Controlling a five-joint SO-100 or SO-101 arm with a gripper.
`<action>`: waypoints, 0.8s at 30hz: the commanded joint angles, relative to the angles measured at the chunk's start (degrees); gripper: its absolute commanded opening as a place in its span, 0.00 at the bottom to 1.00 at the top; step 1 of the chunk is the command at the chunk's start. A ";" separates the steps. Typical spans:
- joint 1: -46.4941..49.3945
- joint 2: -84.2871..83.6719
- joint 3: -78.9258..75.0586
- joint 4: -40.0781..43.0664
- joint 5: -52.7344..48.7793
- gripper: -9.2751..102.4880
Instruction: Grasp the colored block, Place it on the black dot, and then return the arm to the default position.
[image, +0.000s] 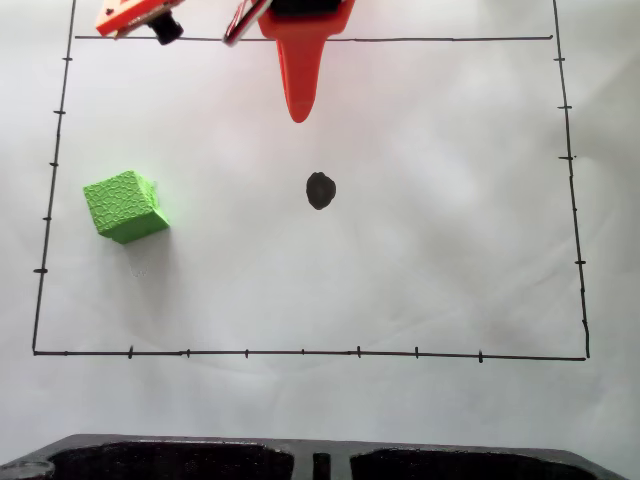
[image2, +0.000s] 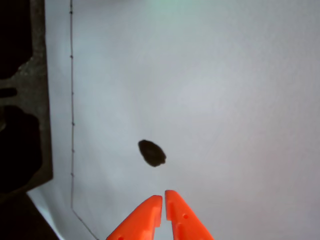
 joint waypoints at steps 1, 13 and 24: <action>-0.18 0.79 -0.35 -0.79 -0.18 0.08; -0.18 0.79 -0.35 -0.79 -0.26 0.08; 0.79 0.88 -0.35 -0.70 0.97 0.08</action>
